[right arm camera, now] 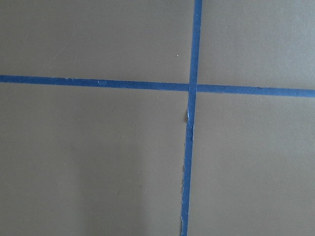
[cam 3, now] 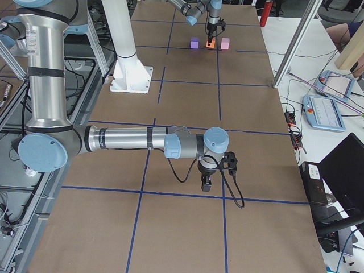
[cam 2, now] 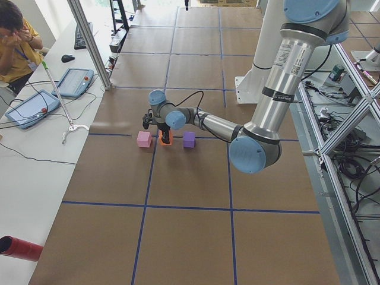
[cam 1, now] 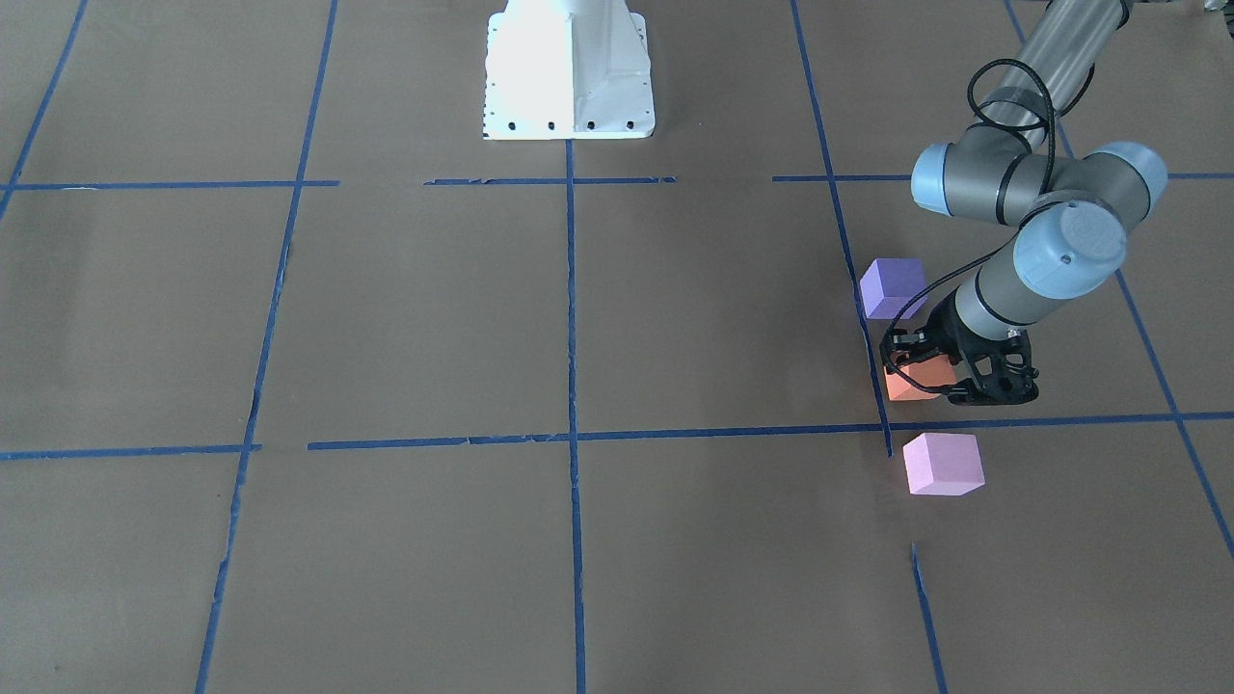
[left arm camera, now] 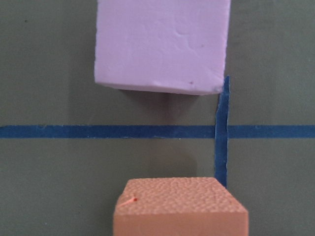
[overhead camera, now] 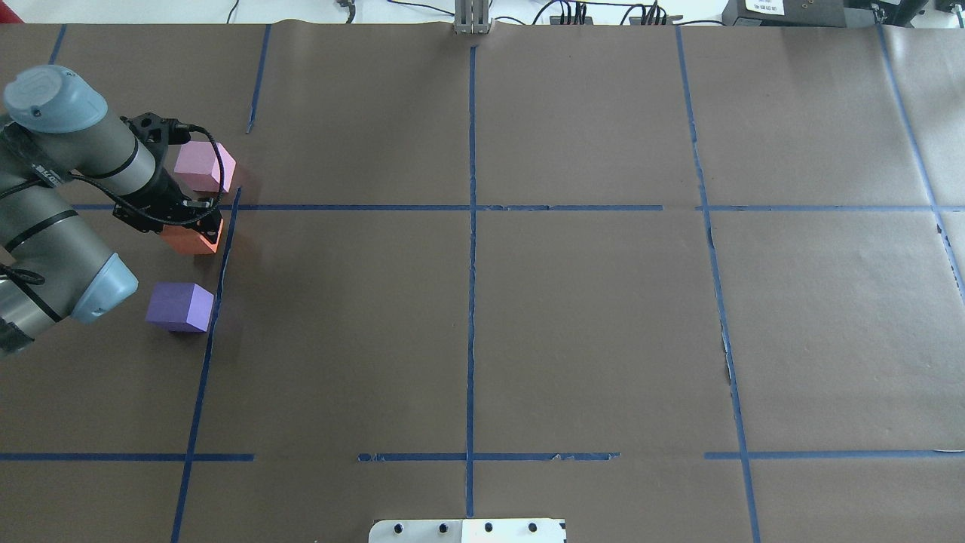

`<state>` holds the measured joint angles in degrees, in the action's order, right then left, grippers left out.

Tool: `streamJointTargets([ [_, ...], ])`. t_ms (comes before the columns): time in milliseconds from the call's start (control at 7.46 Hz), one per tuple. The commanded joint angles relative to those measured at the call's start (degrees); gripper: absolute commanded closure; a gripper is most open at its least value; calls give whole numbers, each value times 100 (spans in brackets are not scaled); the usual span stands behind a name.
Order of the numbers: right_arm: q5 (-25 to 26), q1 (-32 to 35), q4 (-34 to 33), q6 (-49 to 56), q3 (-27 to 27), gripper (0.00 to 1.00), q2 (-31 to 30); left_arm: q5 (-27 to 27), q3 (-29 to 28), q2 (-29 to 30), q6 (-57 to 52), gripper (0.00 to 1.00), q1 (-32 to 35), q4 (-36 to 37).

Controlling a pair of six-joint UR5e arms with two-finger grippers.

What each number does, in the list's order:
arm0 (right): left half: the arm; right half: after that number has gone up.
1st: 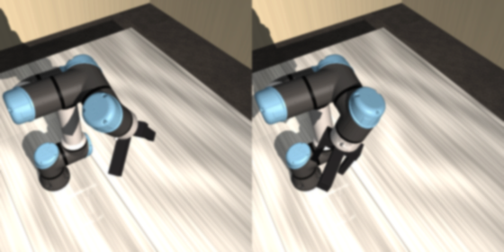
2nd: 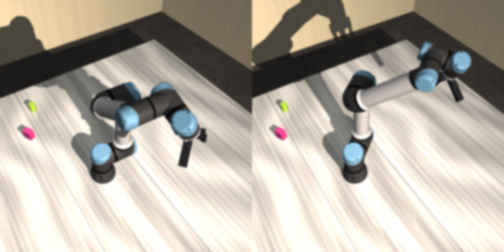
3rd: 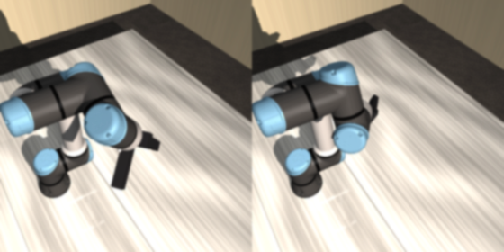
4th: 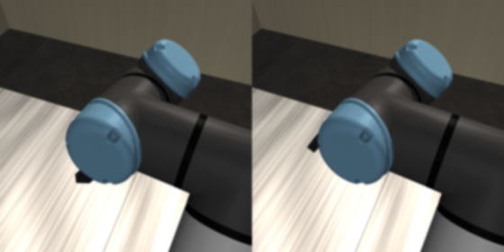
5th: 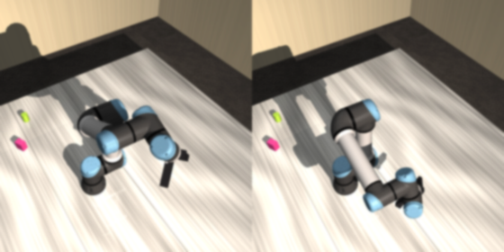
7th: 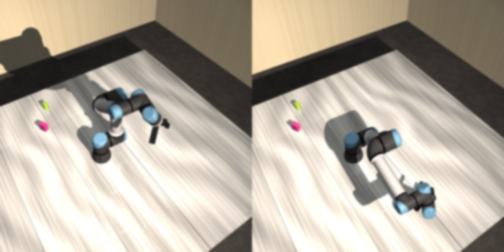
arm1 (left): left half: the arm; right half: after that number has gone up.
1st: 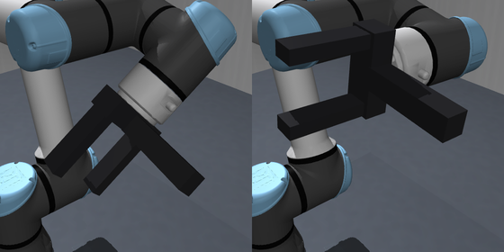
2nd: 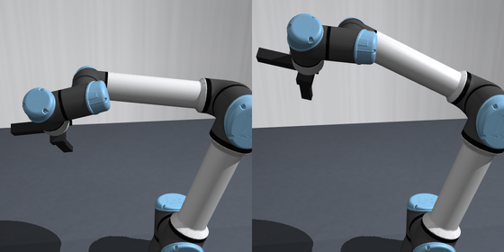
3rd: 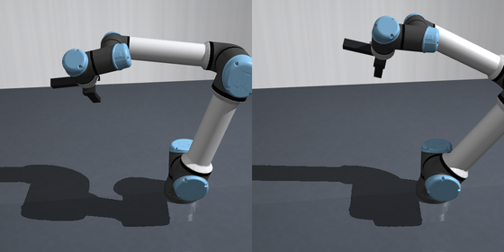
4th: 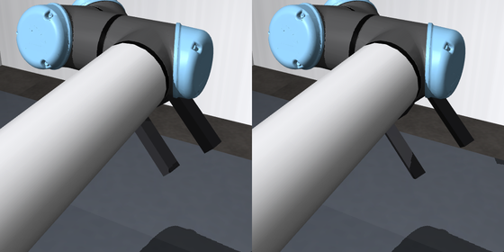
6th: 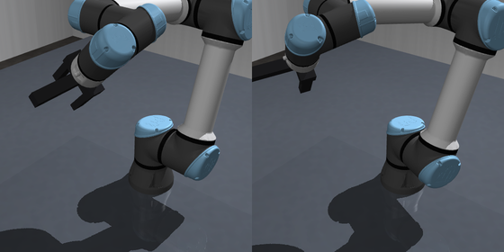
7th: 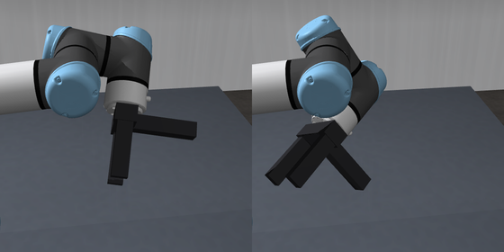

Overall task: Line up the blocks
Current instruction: 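Lower the orange cube onto the table and open the left gripper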

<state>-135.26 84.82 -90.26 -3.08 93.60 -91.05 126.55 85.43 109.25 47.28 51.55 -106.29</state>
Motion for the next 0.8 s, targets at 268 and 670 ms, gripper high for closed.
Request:
streamJointTargets([
  [268, 0, 0, 0, 0, 0, 0, 0, 1, -88, -9, 1, 54, -13, -137],
  [670, 0, 0, 9, 0, 0, 0, 0, 1, -97, -9, 1, 23, -22, -137],
])
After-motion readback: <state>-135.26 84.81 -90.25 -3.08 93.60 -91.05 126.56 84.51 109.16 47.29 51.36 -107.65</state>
